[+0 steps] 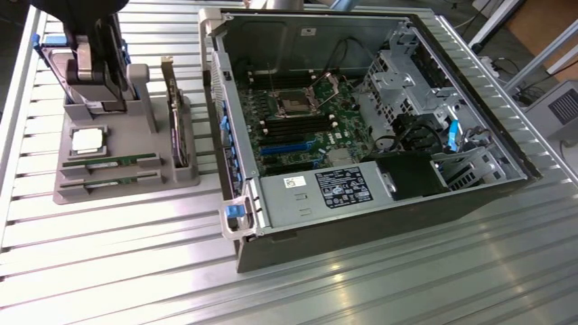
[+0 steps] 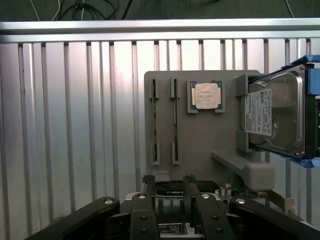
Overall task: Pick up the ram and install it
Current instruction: 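Pick up the ram and move it above insertion slot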
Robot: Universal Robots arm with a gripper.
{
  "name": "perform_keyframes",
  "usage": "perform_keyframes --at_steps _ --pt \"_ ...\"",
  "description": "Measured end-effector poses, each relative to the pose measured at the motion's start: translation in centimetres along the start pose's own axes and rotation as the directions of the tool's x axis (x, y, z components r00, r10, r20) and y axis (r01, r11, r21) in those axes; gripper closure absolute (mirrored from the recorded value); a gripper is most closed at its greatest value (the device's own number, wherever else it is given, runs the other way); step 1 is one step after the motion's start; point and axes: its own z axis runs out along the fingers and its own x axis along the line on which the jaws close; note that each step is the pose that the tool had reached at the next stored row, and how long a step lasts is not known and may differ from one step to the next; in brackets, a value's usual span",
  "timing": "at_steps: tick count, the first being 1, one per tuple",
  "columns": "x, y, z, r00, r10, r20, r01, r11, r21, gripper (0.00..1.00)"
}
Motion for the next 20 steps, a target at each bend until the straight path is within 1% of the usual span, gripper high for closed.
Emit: perform_keyframes --at_steps 4,11,20 --pt "0.0 0.04 0.83 1.0 0.0 0.0 0.0 1.0 0.0 0.64" --pt "0.0 0.07 1.83 1.0 0.0 0.0 0.0 1.0 0.0 0.64" --pt "0.1 0.04 2.82 1.0 0.0 -0.0001 0.0 1.0 -0.0001 0.64"
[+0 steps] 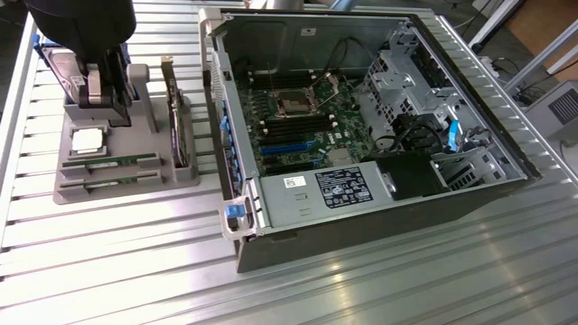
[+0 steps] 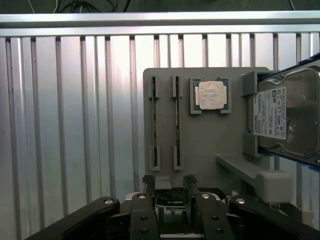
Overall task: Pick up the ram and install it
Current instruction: 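Pick up the ram and move it above insertion slot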
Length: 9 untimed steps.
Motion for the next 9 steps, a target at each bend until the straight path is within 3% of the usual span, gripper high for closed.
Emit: perform_keyframes --at_steps 9 --pt "0.02 -0.03 0.71 1.0 0.0 0.0 0.0 1.0 0.0 0.64"
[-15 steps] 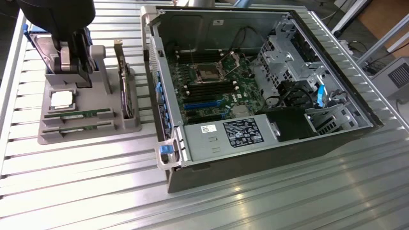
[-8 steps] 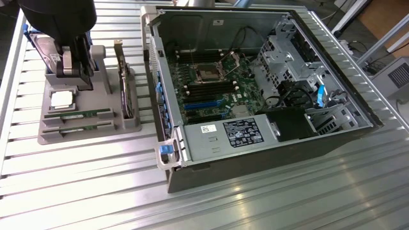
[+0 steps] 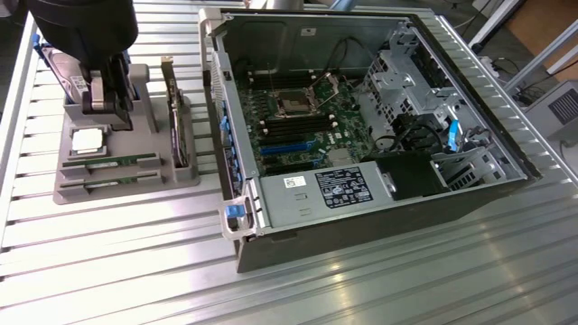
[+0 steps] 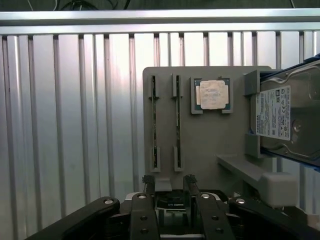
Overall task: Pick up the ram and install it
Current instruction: 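Pick up the ram and move it above insertion slot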
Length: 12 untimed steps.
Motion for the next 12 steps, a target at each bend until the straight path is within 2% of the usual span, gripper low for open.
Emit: perform_keyframes --at_steps 12 --pt "0.0 -0.06 1.23 1.0 0.0 0.0001 0.0 1.0 0.0001 0.64"
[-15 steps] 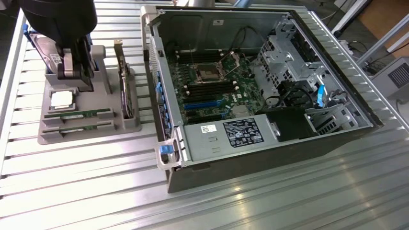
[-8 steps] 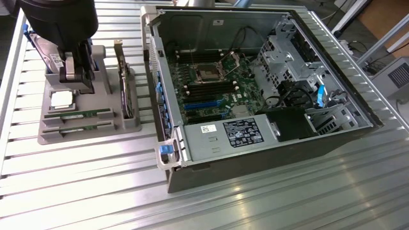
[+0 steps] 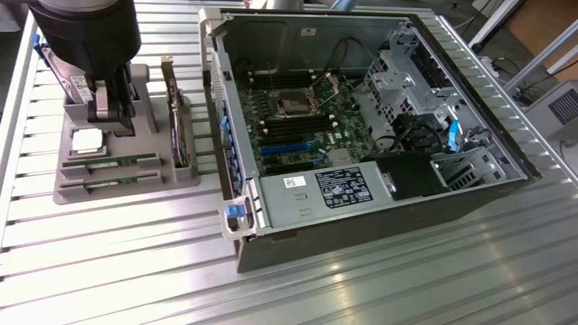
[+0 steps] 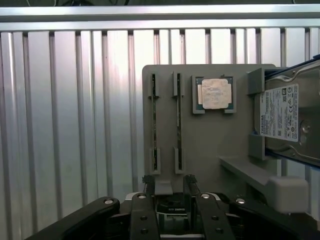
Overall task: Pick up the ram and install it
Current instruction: 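Pick up the ram and move it above insertion slot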
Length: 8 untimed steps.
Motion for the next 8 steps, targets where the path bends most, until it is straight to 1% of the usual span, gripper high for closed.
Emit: perform_keyframes --at_steps 8 --pt "0.02 -0.03 0.79 1.0 0.0 -0.0001 0.0 1.0 -0.0001 0.64"
